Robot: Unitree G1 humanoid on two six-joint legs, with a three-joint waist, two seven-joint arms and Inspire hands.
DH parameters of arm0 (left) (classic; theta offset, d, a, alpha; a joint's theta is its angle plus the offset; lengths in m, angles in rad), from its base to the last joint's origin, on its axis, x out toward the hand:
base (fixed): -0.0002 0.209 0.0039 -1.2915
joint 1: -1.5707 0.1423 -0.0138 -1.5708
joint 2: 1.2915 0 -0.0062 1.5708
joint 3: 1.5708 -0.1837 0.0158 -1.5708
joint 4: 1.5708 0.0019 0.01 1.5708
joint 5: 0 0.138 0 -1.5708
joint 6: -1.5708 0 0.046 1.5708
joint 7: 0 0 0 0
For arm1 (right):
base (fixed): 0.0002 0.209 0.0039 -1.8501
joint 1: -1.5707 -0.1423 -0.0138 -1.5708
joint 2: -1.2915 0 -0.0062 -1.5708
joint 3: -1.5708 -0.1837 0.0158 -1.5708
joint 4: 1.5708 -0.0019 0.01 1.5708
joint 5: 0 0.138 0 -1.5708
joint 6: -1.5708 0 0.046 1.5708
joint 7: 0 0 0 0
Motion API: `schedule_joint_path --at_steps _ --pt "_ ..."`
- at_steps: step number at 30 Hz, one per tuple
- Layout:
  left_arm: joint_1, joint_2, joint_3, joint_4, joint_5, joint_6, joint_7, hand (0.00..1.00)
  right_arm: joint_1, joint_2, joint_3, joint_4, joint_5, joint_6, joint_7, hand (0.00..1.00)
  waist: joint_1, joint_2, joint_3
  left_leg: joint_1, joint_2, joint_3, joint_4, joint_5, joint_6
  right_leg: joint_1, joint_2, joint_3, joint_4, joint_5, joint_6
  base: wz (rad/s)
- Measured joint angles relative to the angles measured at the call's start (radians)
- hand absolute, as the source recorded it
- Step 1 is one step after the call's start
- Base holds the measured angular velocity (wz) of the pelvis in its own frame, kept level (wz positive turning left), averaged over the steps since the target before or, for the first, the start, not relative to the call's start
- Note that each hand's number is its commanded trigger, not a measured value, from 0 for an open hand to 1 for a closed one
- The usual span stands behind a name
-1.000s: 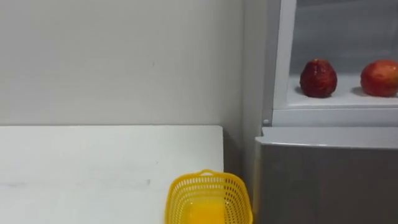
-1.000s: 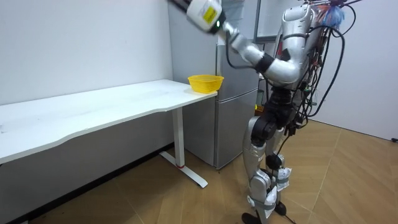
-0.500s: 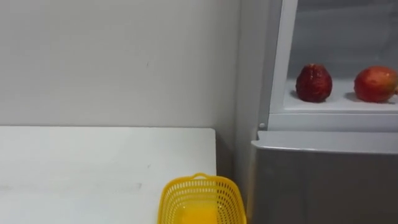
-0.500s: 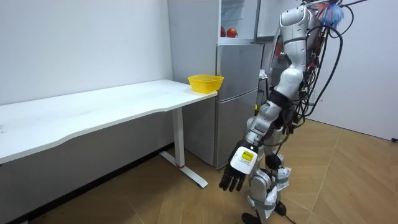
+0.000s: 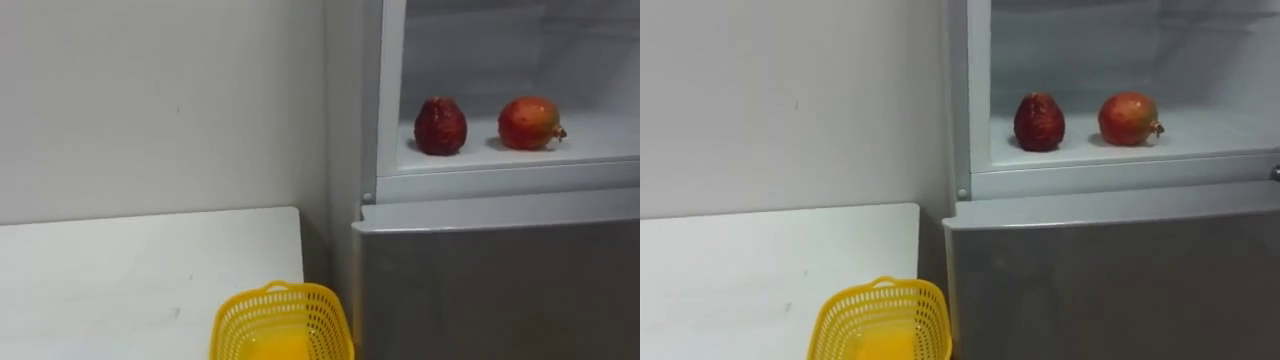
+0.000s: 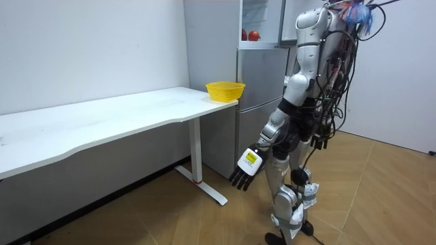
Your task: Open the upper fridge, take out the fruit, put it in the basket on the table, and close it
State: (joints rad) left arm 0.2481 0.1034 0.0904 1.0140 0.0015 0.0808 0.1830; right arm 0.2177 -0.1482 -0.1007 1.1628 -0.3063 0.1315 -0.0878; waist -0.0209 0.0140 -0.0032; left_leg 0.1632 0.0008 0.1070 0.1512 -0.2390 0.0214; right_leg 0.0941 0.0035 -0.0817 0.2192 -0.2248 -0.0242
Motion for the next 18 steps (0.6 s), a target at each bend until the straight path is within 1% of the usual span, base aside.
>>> schedule_joint_path --at_steps 1,2,4,6,8,9,11,12,13,14,15,16,17,18 --pt "0.002 0.002 -0.009 0.0 0.019 0.0 0.0 0.0 -0.004 0.0 0.0 -0.015 0.0 -0.008 -0.017 0.0 -0.002 -0.003 0.0006 -0.004 0.001 0.004 0.0 0.0 0.0 -0.008 0.0 0.003 0.002 0.0 0.0 -0.17" --pt "0.001 0.002 -0.017 0.0 0.046 0.0 0.0 0.0 0.0 0.002 -0.003 -0.046 -0.002 -0.009 -0.035 0.0 -0.002 -0.007 0.004 -0.004 0.001 0.008 0.0 0.0 0.0 -0.01 0.001 0.009 0.001 0.0 0.0 -0.12" --pt "0.003 0.002 -0.018 0.0 0.078 0.0 0.0 0.0 -0.002 0.008 -0.01 -0.107 -0.003 -0.013 -0.068 0.0 0.0 -0.01 0.0064 -0.004 0.001 0.026 -0.002 0.0 0.0 -0.013 0.005 0.018 0.0 0.0 0.0 -0.16" --pt "0.002 0.002 -0.018 0.0 0.082 -0.004 0.0 0.0 0.0 0.017 -0.019 -0.186 0.01 -0.035 -0.105 0.0 0.0 -0.011 0.0062 -0.004 0.002 0.035 -0.003 0.0 0.0 -0.019 0.009 0.032 0.002 0.001 0.0 -0.19" --pt "-0.002 0.002 -0.018 0.002 0.08 -0.023 0.003 0.0 0.008 0.037 -0.021 -0.325 0.046 -0.067 -0.142 0.0 0.001 -0.01 0.0062 -0.004 0.005 0.046 -0.007 0.0 0.0 -0.03 0.015 0.048 0.0 0.005 -0.001 -0.16" --pt "-0.002 0.002 -0.02 0.002 0.08 -0.028 0.004 0.0 0.02 0.043 -0.017 -0.382 0.05 -0.069 -0.147 0.0 0.0 -0.009 0.006 -0.004 0.005 0.048 -0.008 0.0 0.0 -0.031 0.016 0.049 0.0 0.005 -0.001 -0.09" --pt "-0.001 0.004 -0.038 -0.002 0.078 -0.051 0.008 0.0 0.054 0.051 0.007 -0.559 0.069 -0.114 -0.166 0.0 -0.005 -0.005 0.0042 -0.014 0.005 0.048 -0.008 0.0 0.0 -0.042 0.016 0.049 0.0 0.006 -0.001 0.0" --pt "-0.001 0.004 -0.039 -0.005 0.078 -0.058 0.008 0.0 0.062 0.053 0.009 -0.604 0.069 -0.12 -0.171 0.0 -0.004 -0.005 0.004 -0.017 0.005 0.048 -0.007 0.0 0.0 -0.044 0.015 0.05 0.0 0.007 -0.001 0.0" --pt "-0.001 0.003 -0.042 -0.011 0.078 -0.07 0.008 0.0 0.08 0.061 0.011 -0.695 0.067 -0.128 -0.18 0.0 -0.004 -0.005 0.0021 -0.021 0.005 0.048 -0.006 0.0 0.0 -0.047 0.015 0.05 0.0 0.007 -0.001 -0.03" --pt "0.008 0.002 -0.041 -0.009 0.078 -0.082 0.009 0.0 0.099 0.07 0.012 -0.799 0.065 -0.132 -0.185 0.0 -0.004 0.0 -0.0023 -0.024 0.005 0.055 -0.006 0.0 0.0 -0.054 0.016 0.052 0.002 0.007 -0.001 -0.1" --pt "0.012 0.002 -0.041 -0.009 0.078 -0.088 0.009 0.0 0.113 0.07 0.017 -0.889 0.061 -0.147 -0.197 0.0 -0.006 0.002 -0.0026 -0.028 0.005 0.059 -0.006 0.0 0.0 -0.06 0.015 0.054 0.002 0.008 -0.001 -0.11" --pt "0.015 0.004 -0.041 -0.009 0.078 -0.09 0.011 0.0 0.122 0.07 0.02 -0.93 0.061 -0.154 -0.205 0.0 -0.008 0.002 -0.0023 -0.028 0.005 0.059 -0.005 0.0 0.0 -0.06 0.015 0.054 0.002 0.008 -0.001 -0.07" --pt "0.02 0.01 -0.039 -0.007 0.08 -0.101 0.013 0.0 0.137 0.07 0.028 -1.008 0.05 -0.162 -0.223 0.0 -0.008 0.0 -0.0029 -0.028 0.005 0.062 -0.004 0.0 0.0 -0.06 0.016 0.057 0.001 0.008 -0.001 -0.04" --pt "0.024 0.013 -0.039 -0.007 0.08 -0.108 0.015 0.0 0.142 0.07 0.032 -1.043 0.03 -0.165 -0.23 0.0 -0.009 -0.001 -0.0032 -0.028 0.005 0.064 -0.003 0.0 -0.001 -0.059 0.016 0.058 0.001 0.008 -0.001 -0.09"
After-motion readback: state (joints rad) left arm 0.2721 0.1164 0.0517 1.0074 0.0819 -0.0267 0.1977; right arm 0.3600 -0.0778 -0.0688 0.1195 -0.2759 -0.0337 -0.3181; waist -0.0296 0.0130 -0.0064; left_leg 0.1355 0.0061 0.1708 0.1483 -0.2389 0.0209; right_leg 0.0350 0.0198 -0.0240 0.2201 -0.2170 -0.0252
